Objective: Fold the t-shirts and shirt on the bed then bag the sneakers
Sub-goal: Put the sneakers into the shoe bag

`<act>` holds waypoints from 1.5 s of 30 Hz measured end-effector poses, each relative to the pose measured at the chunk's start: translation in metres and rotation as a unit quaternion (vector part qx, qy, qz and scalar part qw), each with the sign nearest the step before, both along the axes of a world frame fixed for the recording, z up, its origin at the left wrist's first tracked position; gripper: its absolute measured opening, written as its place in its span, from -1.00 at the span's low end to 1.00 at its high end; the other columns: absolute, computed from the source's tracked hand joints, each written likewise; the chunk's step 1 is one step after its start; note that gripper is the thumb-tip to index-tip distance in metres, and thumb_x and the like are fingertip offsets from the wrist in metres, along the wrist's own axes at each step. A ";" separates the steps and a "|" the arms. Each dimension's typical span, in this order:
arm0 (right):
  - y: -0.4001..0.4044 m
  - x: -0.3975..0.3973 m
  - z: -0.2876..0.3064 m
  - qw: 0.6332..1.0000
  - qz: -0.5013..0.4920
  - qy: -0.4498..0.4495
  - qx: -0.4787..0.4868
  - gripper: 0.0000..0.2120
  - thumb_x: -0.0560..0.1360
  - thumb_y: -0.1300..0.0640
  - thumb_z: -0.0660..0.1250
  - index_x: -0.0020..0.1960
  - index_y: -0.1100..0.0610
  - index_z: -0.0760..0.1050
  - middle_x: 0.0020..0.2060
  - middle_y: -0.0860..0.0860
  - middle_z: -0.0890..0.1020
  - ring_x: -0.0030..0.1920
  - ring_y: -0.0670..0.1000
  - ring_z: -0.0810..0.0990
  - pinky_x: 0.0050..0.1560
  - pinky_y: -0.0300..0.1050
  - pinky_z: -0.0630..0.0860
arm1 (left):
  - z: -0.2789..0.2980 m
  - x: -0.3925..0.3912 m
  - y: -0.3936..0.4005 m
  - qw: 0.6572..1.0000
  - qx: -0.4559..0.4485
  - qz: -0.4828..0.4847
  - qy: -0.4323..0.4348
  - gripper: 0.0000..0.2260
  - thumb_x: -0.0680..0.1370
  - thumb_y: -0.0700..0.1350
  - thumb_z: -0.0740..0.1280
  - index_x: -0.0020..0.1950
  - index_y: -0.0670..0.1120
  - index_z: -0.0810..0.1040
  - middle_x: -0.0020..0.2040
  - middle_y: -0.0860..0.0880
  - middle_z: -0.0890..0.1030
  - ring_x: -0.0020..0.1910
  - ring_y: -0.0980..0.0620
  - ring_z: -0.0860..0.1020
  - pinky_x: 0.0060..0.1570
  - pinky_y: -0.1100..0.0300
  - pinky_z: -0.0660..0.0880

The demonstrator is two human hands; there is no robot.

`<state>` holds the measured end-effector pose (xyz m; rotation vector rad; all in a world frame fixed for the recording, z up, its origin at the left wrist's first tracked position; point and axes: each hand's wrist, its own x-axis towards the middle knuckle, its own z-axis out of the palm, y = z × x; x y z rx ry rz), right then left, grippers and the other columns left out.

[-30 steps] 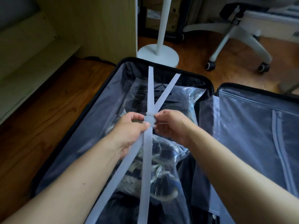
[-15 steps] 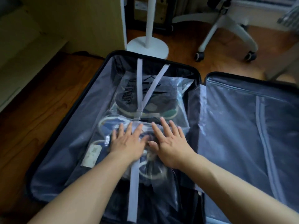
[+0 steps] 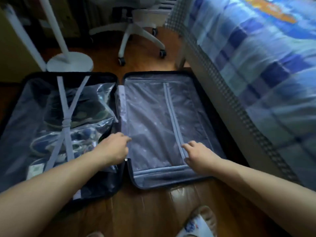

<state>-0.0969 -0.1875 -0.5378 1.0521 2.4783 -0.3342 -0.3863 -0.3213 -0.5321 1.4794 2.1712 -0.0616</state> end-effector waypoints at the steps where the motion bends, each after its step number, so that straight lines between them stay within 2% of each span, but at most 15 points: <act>1: 0.004 0.024 0.000 0.997 -0.080 0.021 -0.001 -0.49 0.58 0.03 0.23 0.50 0.11 0.29 0.34 0.17 0.43 0.29 0.27 0.46 0.31 0.06 0.40 | 0.011 0.022 0.004 0.998 -0.047 -0.038 -0.004 -0.59 0.61 -0.07 0.17 0.46 0.00 0.47 0.43 -0.12 0.46 0.41 -0.13 0.44 0.37 0.10 0.39; 5: 0.009 0.112 -0.027 0.924 -0.374 0.081 -0.007 -0.46 0.60 0.13 0.20 0.55 0.19 0.20 0.45 0.25 0.32 0.39 0.31 0.36 0.40 0.05 0.30 | -0.007 0.089 -0.005 0.979 -0.198 -0.047 0.002 -0.50 0.64 0.08 0.19 0.56 -0.05 0.28 0.48 -0.23 0.31 0.40 -0.22 0.42 0.36 0.01 0.41; 8: 0.018 0.147 -0.066 0.801 -0.568 0.161 -0.101 -0.35 0.64 0.15 0.20 0.64 0.18 -0.01 0.53 0.25 0.23 0.46 0.31 0.31 0.45 0.11 0.32 | -0.046 0.100 -0.026 0.976 -0.208 0.062 0.018 -0.28 0.64 0.17 0.21 0.67 0.01 -0.10 0.63 -0.25 -0.07 0.53 -0.31 0.26 0.45 -0.07 0.30; 10: 0.027 0.153 -0.093 0.710 -0.635 0.247 -0.178 -0.38 0.65 0.15 0.22 0.63 0.12 0.05 0.52 0.20 0.31 0.41 0.32 0.39 0.26 0.24 0.53 | -0.065 0.101 -0.039 0.967 -0.199 0.156 -0.039 -0.23 0.65 0.20 0.21 0.66 0.05 -0.20 0.62 -0.21 -0.29 0.58 -0.32 0.12 0.52 -0.07 0.20; 13: 0.034 0.151 -0.118 0.580 -0.692 0.347 -0.251 -0.42 0.66 0.23 0.18 0.60 -0.06 0.09 0.49 0.09 0.36 0.31 0.31 0.49 -0.34 0.17 0.66 | -0.083 0.107 -0.050 0.966 -0.120 0.224 -0.055 -0.31 0.65 0.20 0.19 0.63 0.26 -0.19 0.64 -0.21 -0.05 0.54 -0.27 0.26 0.41 -0.08 0.34; 18: 0.035 0.133 -0.100 0.527 -0.708 0.395 -0.255 -0.35 0.64 0.39 0.01 0.60 -0.14 0.12 0.52 0.06 0.34 0.35 0.29 0.47 -0.40 0.08 0.62 | -0.093 0.119 -0.066 0.974 -0.112 0.195 0.030 -0.36 0.67 0.22 0.08 0.60 0.31 -0.27 0.48 -0.18 0.35 0.24 -0.21 0.55 0.16 -0.02 0.48; 23: 0.046 0.113 -0.074 0.563 -0.685 0.410 -0.214 -0.37 0.61 0.39 0.00 0.57 -0.08 0.25 0.46 0.10 0.41 0.31 0.25 0.49 0.11 0.35 0.57 | -0.094 0.120 -0.061 0.962 -0.125 0.242 0.018 -0.35 0.68 0.16 0.10 0.62 0.27 -0.27 0.56 -0.16 0.24 0.36 -0.20 0.48 0.20 -0.01 0.44; 28: 0.042 0.087 -0.023 0.709 -0.611 0.342 -0.087 -0.43 0.46 0.24 0.19 0.45 -0.06 0.41 0.29 0.13 0.59 0.17 0.22 0.59 0.23 0.07 0.56 | -0.062 0.120 -0.038 0.942 -0.217 0.255 -0.030 -0.37 0.62 0.16 0.25 0.64 0.17 0.07 0.65 -0.17 -0.11 0.59 -0.28 0.05 0.55 -0.12 0.13; 30: 0.034 0.077 0.010 0.720 -0.600 0.340 -0.075 -0.45 0.49 0.23 0.20 0.46 -0.06 0.41 0.31 0.13 0.58 0.22 0.24 0.58 0.24 -0.02 0.52 | -0.025 0.141 -0.002 0.968 -0.110 0.226 -0.019 -0.57 0.60 0.11 0.26 0.47 0.08 0.42 0.59 -0.18 0.16 0.50 -0.24 0.24 0.47 -0.05 0.25; 32: 0.020 0.068 0.043 0.720 -0.595 0.351 -0.064 -0.44 0.55 0.23 0.20 0.52 -0.08 0.37 0.38 0.12 0.53 0.30 0.23 0.54 0.27 -0.07 0.46 | 0.024 0.171 0.048 0.967 0.072 0.207 -0.130 -0.75 0.60 0.04 0.26 0.16 -0.01 0.63 0.20 -0.13 0.59 0.14 -0.11 0.54 0.17 0.07 0.45; 34: 0.002 0.065 0.067 0.748 -0.568 0.340 -0.048 -0.42 0.58 0.22 0.20 0.56 -0.10 0.30 0.40 0.12 0.51 0.33 0.21 0.52 0.29 -0.09 0.44 | 0.069 0.203 0.096 0.903 0.120 0.231 -0.342 -0.72 0.59 0.07 0.25 -0.10 -0.10 0.60 -0.18 -0.09 0.60 -0.21 -0.05 0.54 -0.13 0.09 0.48; 36: -0.016 0.067 0.084 0.778 -0.529 0.338 -0.019 -0.41 0.57 0.20 0.21 0.57 -0.12 0.28 0.36 0.15 0.55 0.29 0.21 0.54 0.26 -0.07 0.45 | 0.096 0.230 0.133 0.833 0.082 0.266 -0.479 -0.70 0.65 0.10 0.20 -0.07 -0.11 0.49 -0.25 -0.09 0.50 -0.32 -0.01 0.45 -0.28 0.16 0.41; 38: -0.026 0.072 0.092 0.791 -0.504 0.347 -0.002 -0.40 0.57 0.18 0.21 0.57 -0.14 0.26 0.30 0.16 0.59 0.24 0.22 0.57 0.22 -0.04 0.47 | 0.108 0.247 0.158 0.840 0.056 0.263 -0.472 -0.57 0.66 0.20 0.18 0.11 -0.19 0.50 -0.17 -0.10 0.54 -0.26 -0.04 0.50 -0.20 0.14 0.53; 41: -0.031 0.083 0.100 0.799 -0.490 0.349 0.007 -0.38 0.58 0.17 0.16 0.59 -0.21 0.19 0.26 0.18 0.60 0.19 0.23 0.59 0.16 -0.03 0.48 | 0.111 0.263 0.182 0.911 0.101 0.212 -0.340 -0.46 0.62 0.15 0.30 0.38 -0.26 0.46 0.20 -0.17 0.60 0.16 -0.19 0.59 0.22 0.02 0.52; 45: -0.033 0.094 0.113 0.803 -0.477 0.356 -0.002 -0.40 0.63 0.06 0.17 0.60 -0.25 0.08 0.31 0.16 0.57 0.23 0.23 0.57 0.22 0.01 0.45 | 0.115 0.274 0.198 0.890 0.182 0.203 -0.365 -0.68 0.41 0.04 0.40 0.01 -0.16 0.54 0.05 -0.23 0.67 0.09 -0.22 0.64 0.14 -0.11 0.58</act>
